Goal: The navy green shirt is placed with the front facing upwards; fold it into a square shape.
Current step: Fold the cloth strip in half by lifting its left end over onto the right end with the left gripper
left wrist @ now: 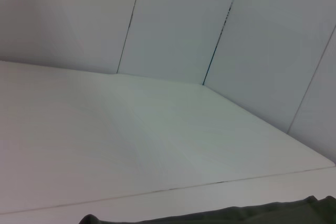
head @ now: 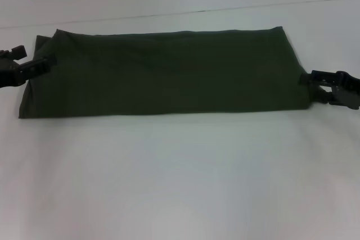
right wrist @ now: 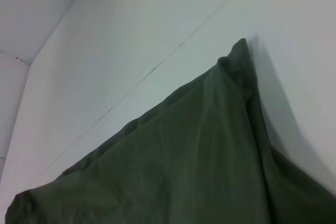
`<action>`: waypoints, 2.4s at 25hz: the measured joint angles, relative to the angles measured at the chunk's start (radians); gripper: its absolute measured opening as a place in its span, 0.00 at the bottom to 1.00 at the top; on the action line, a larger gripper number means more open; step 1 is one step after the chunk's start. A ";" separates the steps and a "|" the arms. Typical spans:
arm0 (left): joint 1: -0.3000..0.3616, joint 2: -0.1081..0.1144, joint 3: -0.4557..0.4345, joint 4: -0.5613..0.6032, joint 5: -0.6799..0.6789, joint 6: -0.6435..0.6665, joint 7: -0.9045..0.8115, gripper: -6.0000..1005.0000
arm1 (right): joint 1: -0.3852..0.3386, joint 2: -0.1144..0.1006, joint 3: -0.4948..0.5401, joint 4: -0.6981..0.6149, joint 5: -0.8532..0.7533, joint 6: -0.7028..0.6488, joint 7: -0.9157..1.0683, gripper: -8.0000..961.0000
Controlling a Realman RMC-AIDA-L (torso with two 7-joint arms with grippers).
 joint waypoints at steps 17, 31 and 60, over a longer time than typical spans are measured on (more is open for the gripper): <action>-0.002 0.001 0.000 -0.001 0.000 -0.015 0.004 0.93 | 0.010 0.028 -0.004 0.005 -0.003 0.027 -0.017 0.78; -0.002 0.001 0.000 -0.001 0.000 -0.016 0.001 0.93 | 0.014 0.029 -0.006 0.006 -0.003 0.031 -0.025 0.45; -0.002 0.028 0.000 -0.026 0.206 -0.058 -0.116 0.93 | 0.005 0.026 0.002 0.003 0.004 0.034 -0.038 0.01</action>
